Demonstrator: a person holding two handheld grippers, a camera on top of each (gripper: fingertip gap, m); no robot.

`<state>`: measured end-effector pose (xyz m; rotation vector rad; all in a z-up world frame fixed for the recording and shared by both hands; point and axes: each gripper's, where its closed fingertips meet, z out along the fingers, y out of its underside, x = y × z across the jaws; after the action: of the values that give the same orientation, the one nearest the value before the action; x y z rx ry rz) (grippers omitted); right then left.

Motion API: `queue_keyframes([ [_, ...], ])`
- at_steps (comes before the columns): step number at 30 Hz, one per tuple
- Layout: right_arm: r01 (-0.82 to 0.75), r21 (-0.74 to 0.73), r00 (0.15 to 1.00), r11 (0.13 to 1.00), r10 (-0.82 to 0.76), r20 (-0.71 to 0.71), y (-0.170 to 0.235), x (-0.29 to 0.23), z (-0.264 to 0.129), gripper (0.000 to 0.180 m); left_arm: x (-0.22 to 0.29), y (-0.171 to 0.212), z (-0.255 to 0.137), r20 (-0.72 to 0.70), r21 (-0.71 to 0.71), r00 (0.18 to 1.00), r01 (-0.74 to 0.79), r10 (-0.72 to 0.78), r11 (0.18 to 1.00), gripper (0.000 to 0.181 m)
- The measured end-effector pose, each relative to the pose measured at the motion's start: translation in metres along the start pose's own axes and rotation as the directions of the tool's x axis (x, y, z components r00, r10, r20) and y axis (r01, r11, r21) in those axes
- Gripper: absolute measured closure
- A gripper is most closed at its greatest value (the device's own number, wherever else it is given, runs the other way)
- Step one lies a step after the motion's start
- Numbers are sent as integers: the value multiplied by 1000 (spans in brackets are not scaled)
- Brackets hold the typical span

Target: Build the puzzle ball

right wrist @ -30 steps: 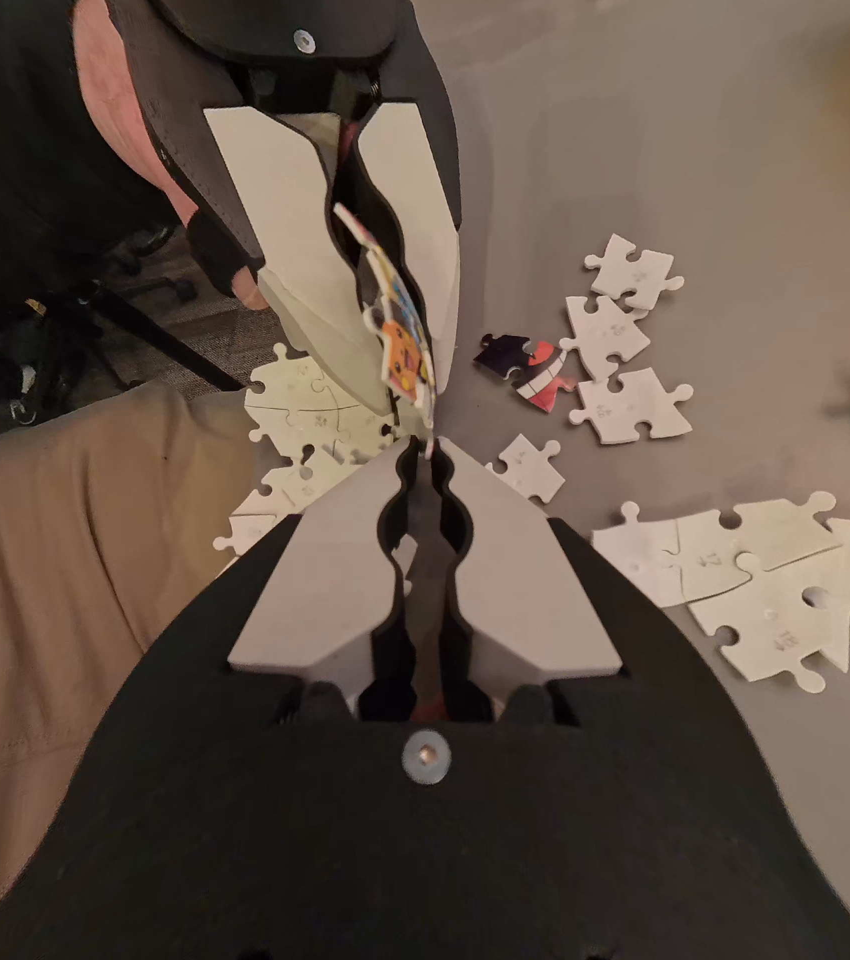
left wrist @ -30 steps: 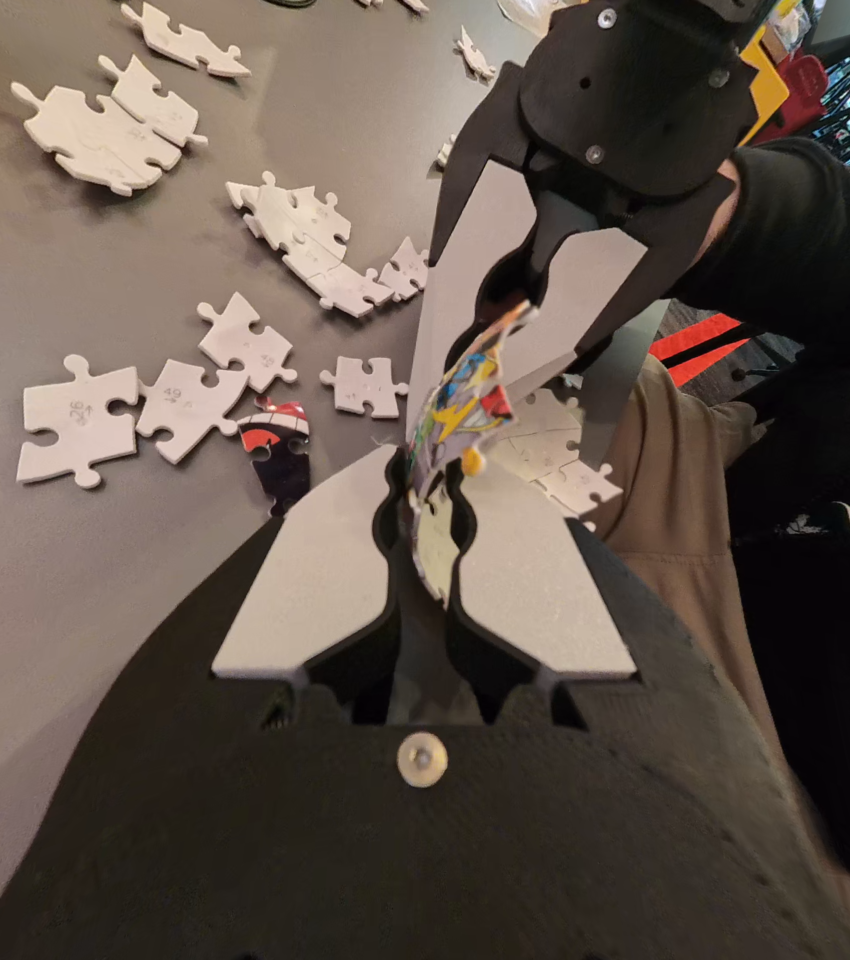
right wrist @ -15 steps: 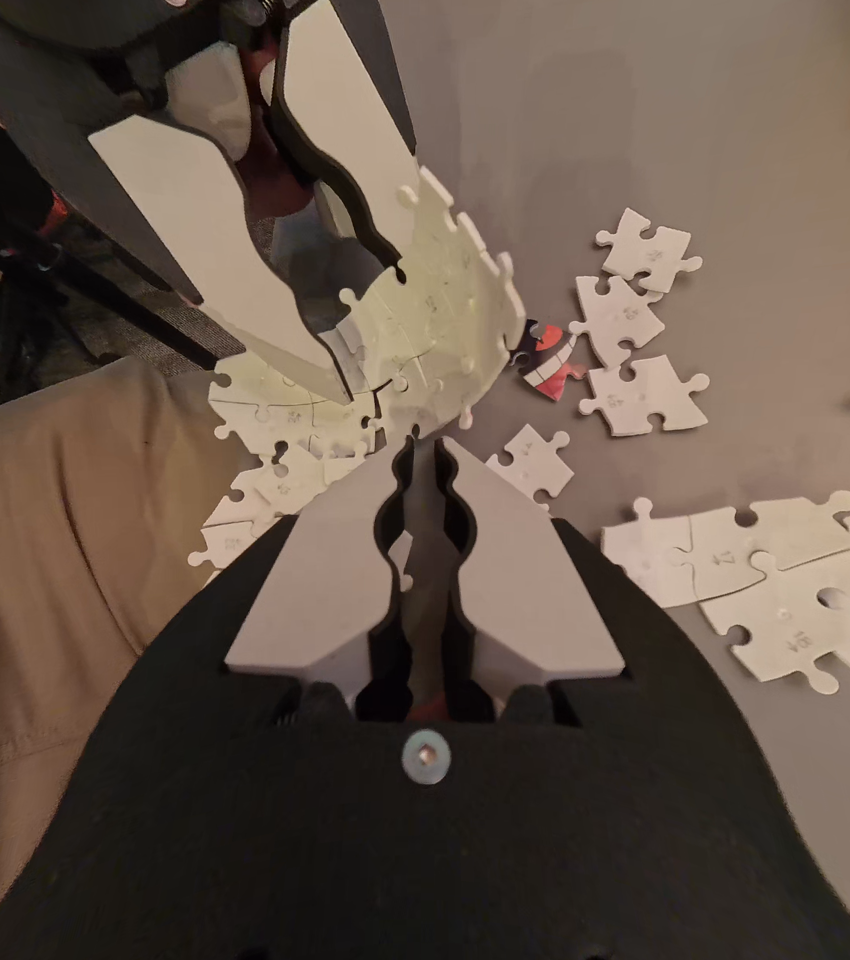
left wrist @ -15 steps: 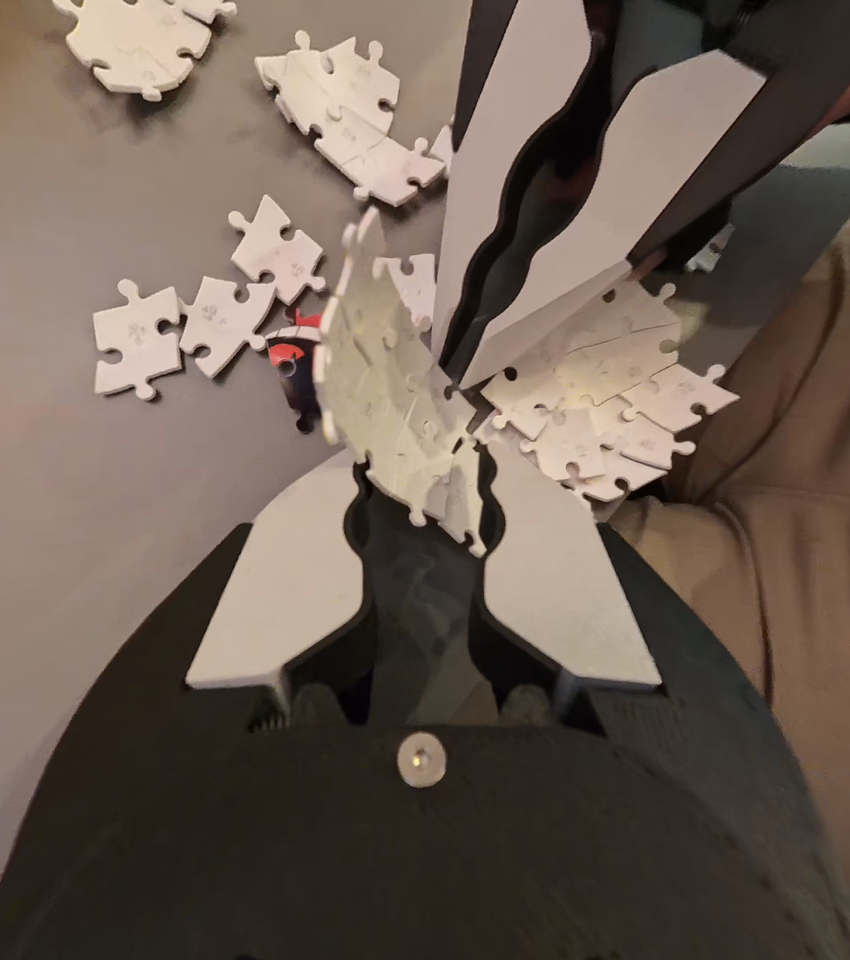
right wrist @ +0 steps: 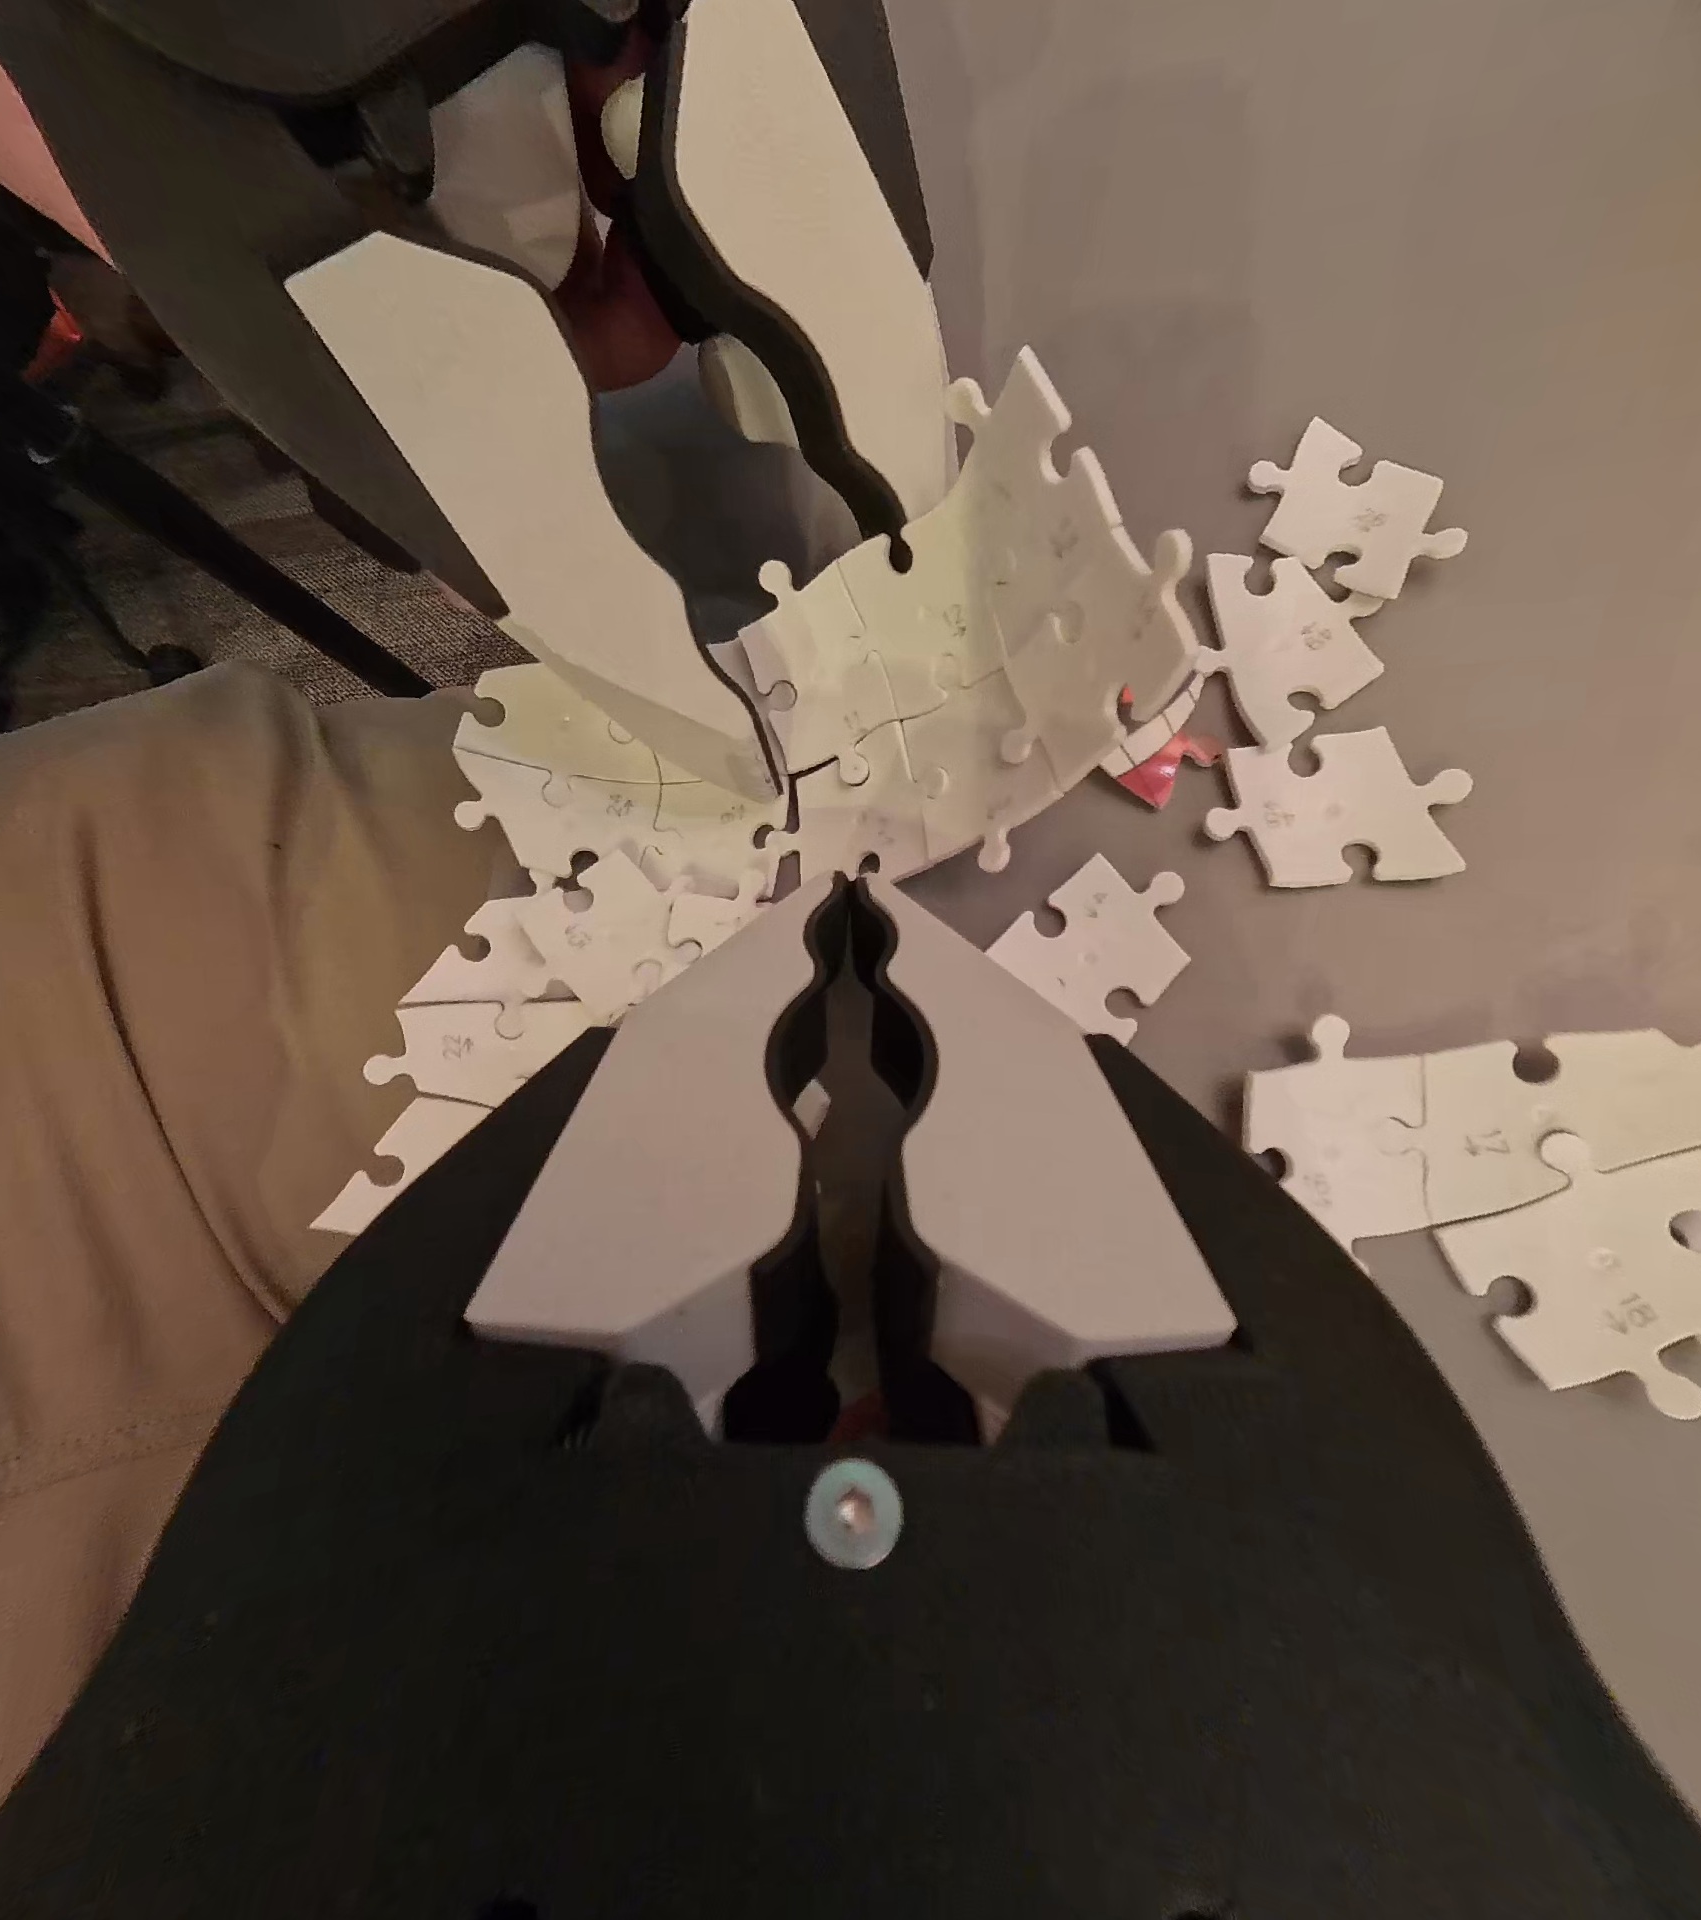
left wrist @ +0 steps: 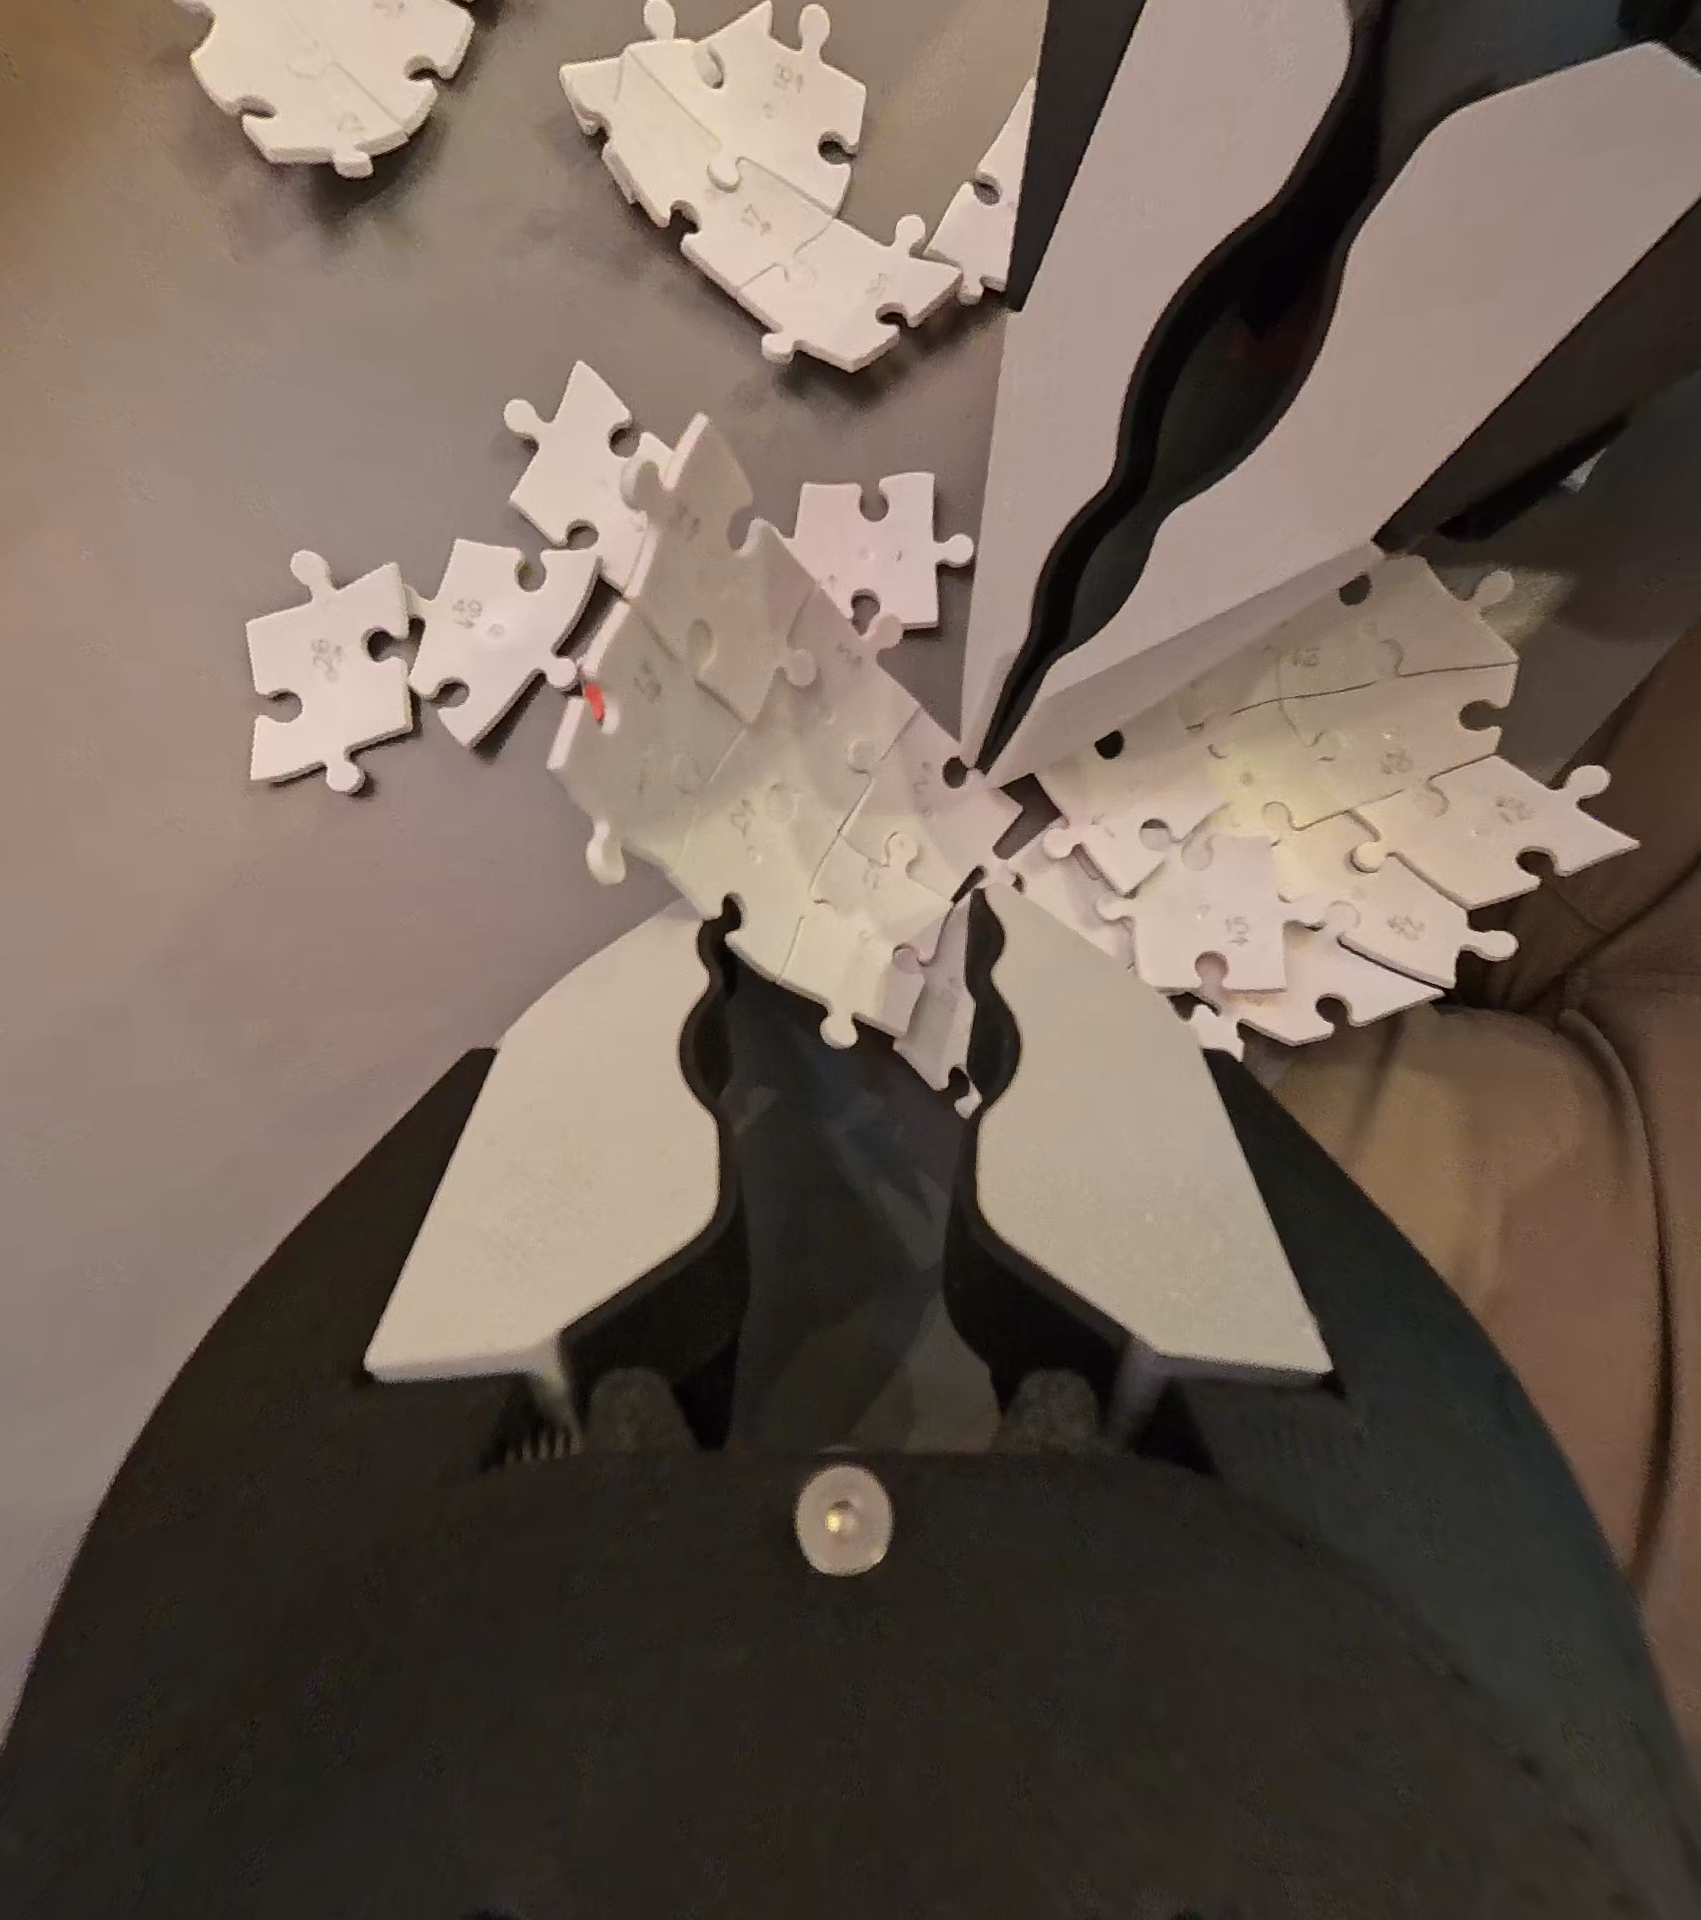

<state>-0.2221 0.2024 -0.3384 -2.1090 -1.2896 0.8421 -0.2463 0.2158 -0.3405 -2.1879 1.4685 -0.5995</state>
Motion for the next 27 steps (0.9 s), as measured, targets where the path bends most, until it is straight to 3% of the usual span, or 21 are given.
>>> queue_keyframes([
  [17,81,12,997,997,-81,2,-11,-9,-8,180,-6,-5,5,81,-26,997,-8,11,1000,139],
  [27,167,-87,984,982,-171,-42,-1,-14,7,180,-6,-3,3,54,-22,999,5,-4,1000,139],
])
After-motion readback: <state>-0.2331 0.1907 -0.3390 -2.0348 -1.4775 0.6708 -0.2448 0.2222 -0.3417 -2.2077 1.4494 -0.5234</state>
